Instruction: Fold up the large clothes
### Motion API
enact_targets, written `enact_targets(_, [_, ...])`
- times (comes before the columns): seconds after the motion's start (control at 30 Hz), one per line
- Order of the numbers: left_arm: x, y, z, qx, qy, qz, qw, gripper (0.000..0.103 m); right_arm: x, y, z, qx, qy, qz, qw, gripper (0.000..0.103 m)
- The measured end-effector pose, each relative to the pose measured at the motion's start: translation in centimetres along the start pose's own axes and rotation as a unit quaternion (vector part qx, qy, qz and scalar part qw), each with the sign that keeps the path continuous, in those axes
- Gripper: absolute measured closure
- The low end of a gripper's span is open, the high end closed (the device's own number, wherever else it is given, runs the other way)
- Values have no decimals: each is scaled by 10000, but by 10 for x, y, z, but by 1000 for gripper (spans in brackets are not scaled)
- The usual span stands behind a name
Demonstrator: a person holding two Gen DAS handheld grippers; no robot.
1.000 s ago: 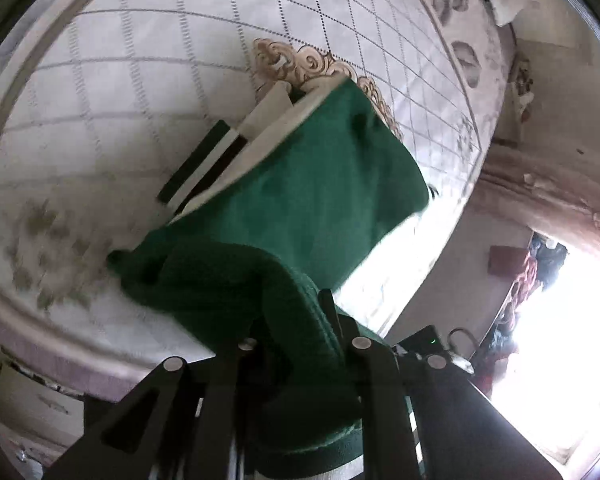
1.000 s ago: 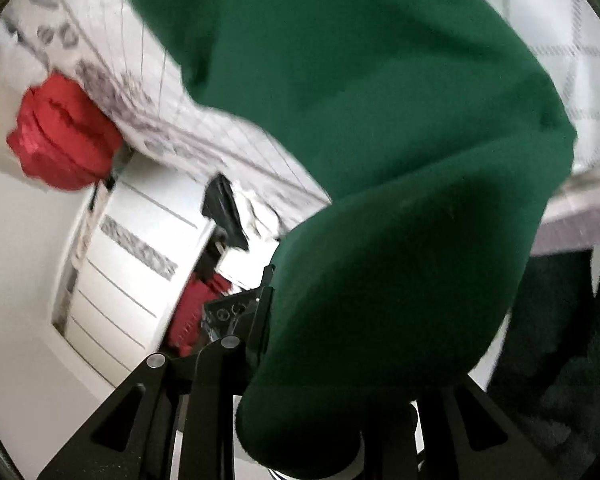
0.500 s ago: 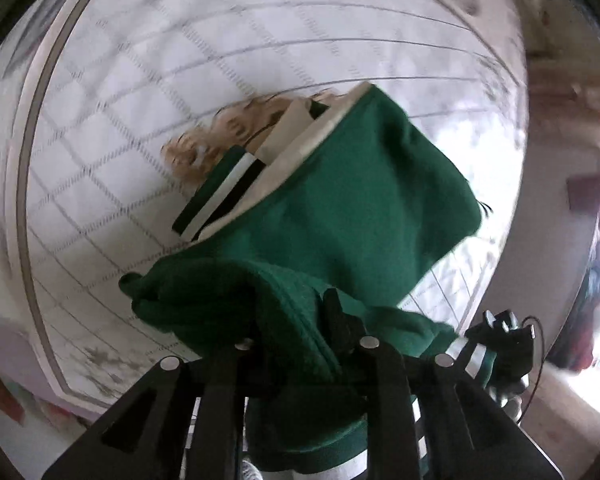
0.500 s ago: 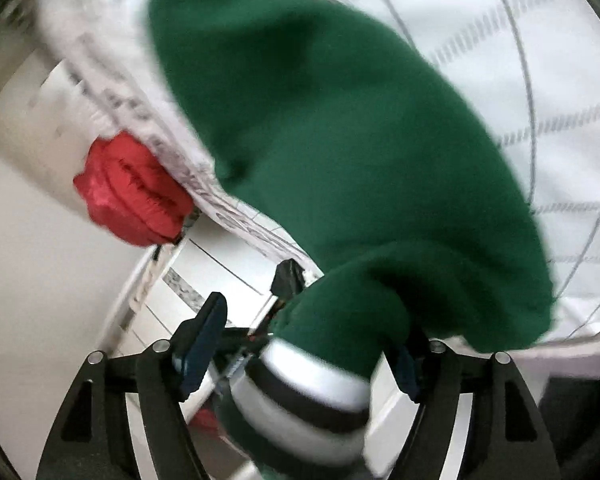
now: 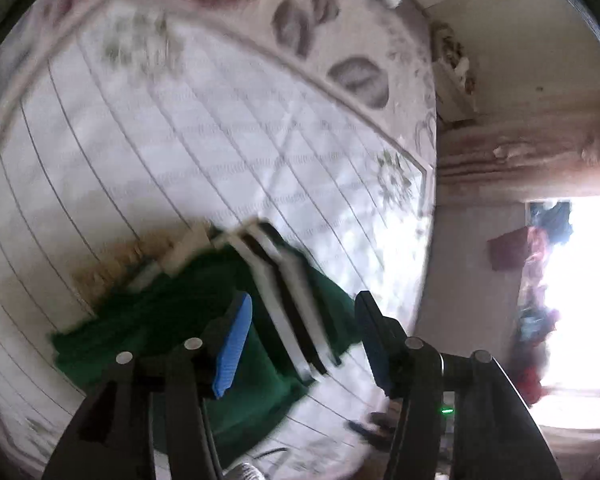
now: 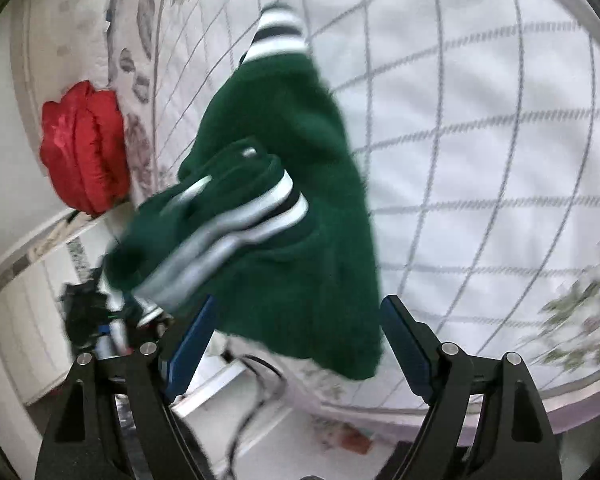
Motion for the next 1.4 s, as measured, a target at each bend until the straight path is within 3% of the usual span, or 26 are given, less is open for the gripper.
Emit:
enact_targets(0.13, [26,14,-37,-453,-888,924,9907,52,-15,-50,2,930,728,239,9927,18])
enact_targets(0.23, [18,34,-83,-216,-1220,1086,9863,52,-43,-91,0,1651,970,312,9810,18])
enact_targets(0.37, [-5,67,-145,146,-1521,1071,9824,51,-90,-133,1,1926,671,206,9788,18])
enact_targets(0.4, [-9,75,-159,242,-1557,1066,9817,39,-102,-140,2,1935,527,184,9795,27])
enact_targets(0.43, [-12,81,-172,334,-1622,1048,9806,28,-111,-144,5,1826,526,243,9815,58])
enact_targets(0.47, [-13,85,-179,390,-1619,1064,9803,27,-116,-144,9,1695,568,299,9834,61])
enact_targets(0.53, [-9,93,-192,471,-1641,1152,9786,27,-113,-130,13,1172,331,483,9914,80])
enact_targets(0.63, [8,103,-203,322,-1712,1383,9749,27,-102,-84,33,470,261,498,9973,83])
enact_targets(0.77, [25,114,-202,-286,-1950,1586,9675,27,-108,31,79,-222,439,-528,9974,84])
enact_targets(0.8, [26,117,-201,-410,-1968,1600,9664,26,-110,67,91,-489,408,-1015,9928,79])
enact_targets(0.83, [23,119,-200,-518,-2000,1556,9660,26,-108,86,97,-684,358,-1223,9895,74])
enact_targets(0.87, [17,121,-201,-557,-2008,1459,9671,26,-103,97,100,-763,381,-1279,9881,70])
enact_targets(0.9, [11,122,-202,-553,-1993,1383,9685,26,-91,106,104,-630,697,-1270,9874,61])
enact_targets(0.93, [1,124,-203,-541,-1992,1267,9702,26,-76,107,102,-275,1078,-1145,9872,52])
enact_targets(1.0, [-15,125,-203,-566,-2050,1092,9710,26,-52,101,83,249,1412,-797,9865,41])
enact_targets(1.13, [-49,121,-209,-835,-2586,911,9580,21,-43,63,-3,1392,979,-291,9850,30])
enact_targets(1.2, [-58,117,-211,-868,-2702,873,9549,15,-63,35,-47,2134,1036,-207,9712,30])
enact_targets(1.27, [-57,112,-212,-803,-2662,821,9571,12,-88,13,-77,2588,1013,-337,9600,30])
enact_targets(1.37, [-49,114,-210,-787,-2526,800,9610,12,-143,-5,-97,2949,1171,-883,9442,30])
enact_targets(1.4, [-44,115,-210,-781,-2486,842,9618,12,-151,-7,-95,3020,1383,-870,9392,40])
Point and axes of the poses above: each gripper's, at about its wrist camera, not at the fingertips, and x roughly against the way its jaws point, z to its right, y to its underside, the point moved 10 cm from there along -x, roughly the way its jaws point, and after that the axes turned 11 degrees about x, right-handed, at the moved point
